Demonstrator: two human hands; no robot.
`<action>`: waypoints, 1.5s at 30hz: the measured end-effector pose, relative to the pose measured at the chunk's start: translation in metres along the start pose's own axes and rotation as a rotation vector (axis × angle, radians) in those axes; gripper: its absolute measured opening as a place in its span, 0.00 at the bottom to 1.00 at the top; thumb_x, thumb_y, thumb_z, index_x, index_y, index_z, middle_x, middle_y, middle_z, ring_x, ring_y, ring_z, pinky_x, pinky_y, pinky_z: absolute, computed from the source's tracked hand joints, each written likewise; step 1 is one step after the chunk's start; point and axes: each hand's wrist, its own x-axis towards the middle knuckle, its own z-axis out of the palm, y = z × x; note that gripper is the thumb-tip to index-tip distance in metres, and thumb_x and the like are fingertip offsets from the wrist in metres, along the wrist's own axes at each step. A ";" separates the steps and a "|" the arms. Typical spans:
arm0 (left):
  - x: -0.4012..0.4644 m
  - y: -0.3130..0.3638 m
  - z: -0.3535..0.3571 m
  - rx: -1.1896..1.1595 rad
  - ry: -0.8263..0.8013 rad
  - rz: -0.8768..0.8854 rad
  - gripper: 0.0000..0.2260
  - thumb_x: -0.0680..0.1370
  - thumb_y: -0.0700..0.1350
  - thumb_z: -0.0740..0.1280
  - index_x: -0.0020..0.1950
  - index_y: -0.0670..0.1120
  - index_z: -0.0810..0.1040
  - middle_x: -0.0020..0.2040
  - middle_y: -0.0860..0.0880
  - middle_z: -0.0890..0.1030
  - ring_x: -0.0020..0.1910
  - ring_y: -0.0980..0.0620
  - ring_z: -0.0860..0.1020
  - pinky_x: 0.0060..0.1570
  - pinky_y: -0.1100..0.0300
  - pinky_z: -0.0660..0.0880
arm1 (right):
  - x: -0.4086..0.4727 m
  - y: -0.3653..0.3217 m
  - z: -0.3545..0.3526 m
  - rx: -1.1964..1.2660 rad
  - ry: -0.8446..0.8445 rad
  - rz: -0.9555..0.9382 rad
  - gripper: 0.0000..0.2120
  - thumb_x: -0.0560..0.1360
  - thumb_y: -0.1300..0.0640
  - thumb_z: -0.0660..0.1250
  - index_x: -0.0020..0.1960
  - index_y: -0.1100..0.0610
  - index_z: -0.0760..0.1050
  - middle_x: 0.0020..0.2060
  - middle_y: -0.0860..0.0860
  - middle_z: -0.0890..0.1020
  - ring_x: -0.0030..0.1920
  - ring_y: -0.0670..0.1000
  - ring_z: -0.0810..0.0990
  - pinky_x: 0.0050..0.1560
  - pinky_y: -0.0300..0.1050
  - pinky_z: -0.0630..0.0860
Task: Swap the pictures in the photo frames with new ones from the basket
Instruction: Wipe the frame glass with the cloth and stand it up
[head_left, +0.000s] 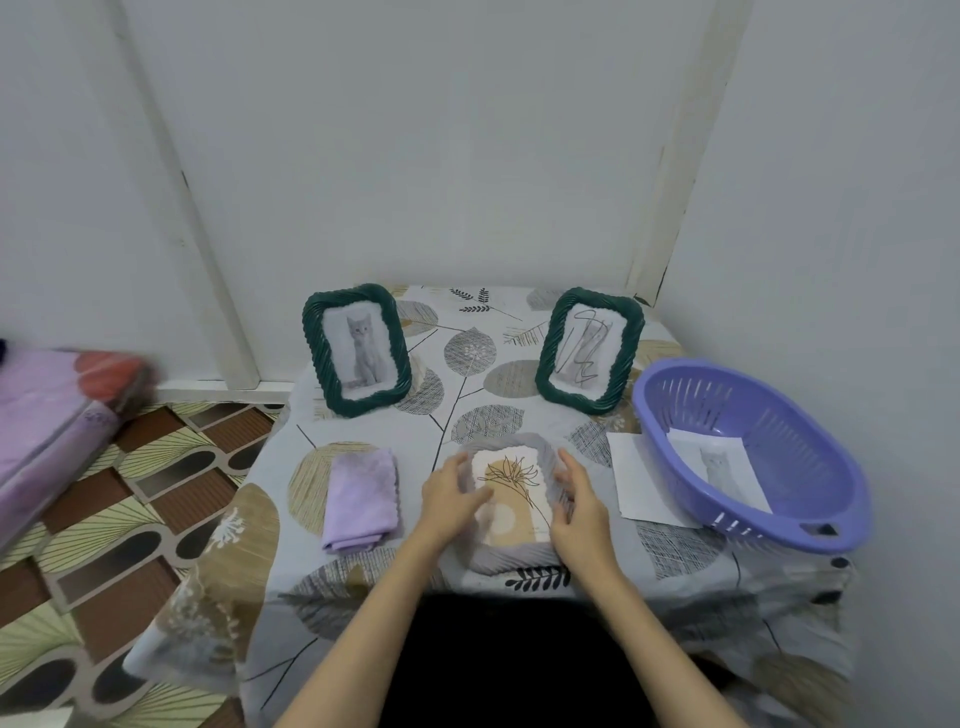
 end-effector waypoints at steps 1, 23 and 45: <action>0.000 0.002 -0.002 -0.161 0.000 -0.047 0.27 0.74 0.39 0.69 0.70 0.42 0.64 0.66 0.39 0.71 0.61 0.46 0.71 0.62 0.56 0.69 | -0.002 -0.002 0.000 0.066 0.028 -0.005 0.35 0.70 0.75 0.56 0.71 0.48 0.61 0.58 0.50 0.77 0.61 0.50 0.75 0.58 0.37 0.69; -0.028 0.035 -0.055 -0.618 -0.029 0.318 0.32 0.72 0.28 0.67 0.66 0.59 0.69 0.62 0.53 0.75 0.52 0.66 0.78 0.46 0.67 0.78 | 0.002 -0.054 -0.043 0.410 -0.212 -0.176 0.41 0.66 0.66 0.74 0.68 0.39 0.58 0.56 0.42 0.75 0.46 0.51 0.84 0.45 0.42 0.81; -0.037 0.048 -0.078 -0.364 -0.025 0.424 0.28 0.75 0.36 0.67 0.65 0.63 0.64 0.60 0.50 0.74 0.55 0.50 0.76 0.55 0.55 0.77 | 0.021 -0.074 -0.040 0.349 -0.308 -0.220 0.34 0.72 0.69 0.67 0.72 0.51 0.59 0.68 0.46 0.67 0.58 0.33 0.73 0.52 0.28 0.73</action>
